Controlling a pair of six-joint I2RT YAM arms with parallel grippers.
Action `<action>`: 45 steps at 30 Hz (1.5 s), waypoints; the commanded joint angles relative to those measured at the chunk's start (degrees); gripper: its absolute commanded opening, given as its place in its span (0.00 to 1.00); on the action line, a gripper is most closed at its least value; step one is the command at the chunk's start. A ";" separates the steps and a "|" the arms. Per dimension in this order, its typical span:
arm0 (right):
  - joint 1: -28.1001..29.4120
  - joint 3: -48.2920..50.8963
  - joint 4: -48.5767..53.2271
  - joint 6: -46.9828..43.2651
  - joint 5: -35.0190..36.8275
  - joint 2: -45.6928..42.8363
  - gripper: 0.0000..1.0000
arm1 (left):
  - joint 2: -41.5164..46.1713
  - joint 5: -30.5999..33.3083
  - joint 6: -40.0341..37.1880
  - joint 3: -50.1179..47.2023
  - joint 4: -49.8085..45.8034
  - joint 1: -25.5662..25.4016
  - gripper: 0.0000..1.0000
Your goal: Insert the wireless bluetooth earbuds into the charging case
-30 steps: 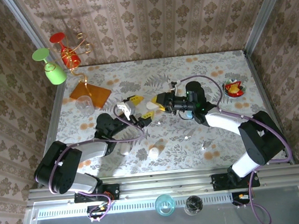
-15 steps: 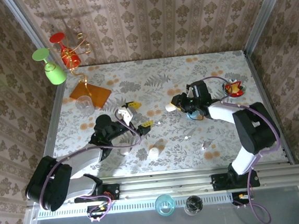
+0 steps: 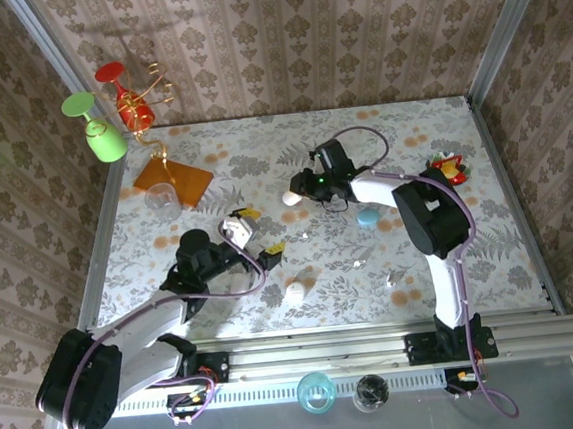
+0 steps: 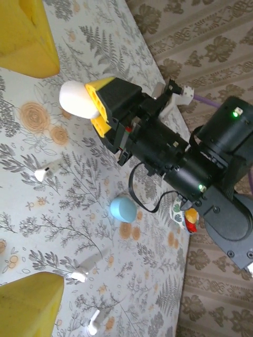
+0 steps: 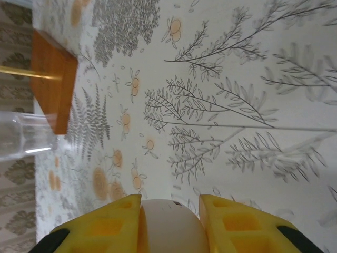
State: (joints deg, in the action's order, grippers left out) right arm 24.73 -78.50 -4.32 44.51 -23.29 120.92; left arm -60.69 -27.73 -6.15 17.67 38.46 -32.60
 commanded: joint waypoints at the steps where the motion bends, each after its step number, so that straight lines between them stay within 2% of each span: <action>1: 0.67 -5.30 5.39 -4.07 0.96 3.77 0.16 | 1.77 2.48 -0.66 -0.36 -2.61 -0.53 0.95; 4: 0.67 -7.59 7.22 -5.16 1.12 5.09 0.21 | 2.14 4.40 -0.99 0.40 -5.98 -0.80 0.94; 9: 0.67 -10.01 11.28 -9.66 2.04 4.35 0.46 | 0.55 9.74 -2.25 3.95 -14.69 -3.20 0.95; 14: 0.43 -8.84 14.16 -14.09 5.14 -1.01 0.59 | -2.01 18.23 2.44 7.68 -21.77 -4.48 0.95; 18: 0.23 -3.81 13.57 -16.72 7.38 -7.97 0.62 | -4.00 25.16 5.34 10.88 -29.36 -5.44 0.97; 23: -0.06 5.79 11.41 -17.77 9.57 -17.89 0.63 | -7.79 33.51 9.36 17.88 -44.90 -6.78 1.00; 29: -0.74 16.22 9.24 -16.52 11.12 -26.99 0.63 | -6.86 38.37 20.04 18.46 -50.66 -6.97 1.00; 31: -0.82 18.82 8.97 -16.00 11.10 -29.03 0.63 | -5.94 38.98 24.49 17.64 -52.79 -6.88 1.00; 34: -0.82 22.05 7.65 -14.89 10.48 -31.48 0.63 | -4.20 37.47 24.34 16.51 -55.76 -7.02 1.00; 37: -0.79 23.87 7.02 -14.67 10.06 -32.59 0.63 | -2.16 39.25 27.51 15.28 -59.59 -7.17 1.00; 40: -0.82 24.10 7.26 -14.86 10.12 -32.36 0.63 | -1.37 38.88 27.75 13.85 -61.41 -7.17 1.00; 42: -0.82 24.01 7.22 -14.76 10.02 -31.91 0.63 | -1.60 40.29 30.18 13.69 -63.70 -7.17 1.00; 45: -0.80 23.29 7.47 -14.67 10.06 -31.00 0.63 | -2.56 38.87 32.38 13.87 -65.88 -7.22 0.97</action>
State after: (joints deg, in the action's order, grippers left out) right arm 24.14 -54.83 4.01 29.12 -13.72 90.15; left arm -62.76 10.55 21.98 31.86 -22.63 -39.42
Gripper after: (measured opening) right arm 0.628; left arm 0.976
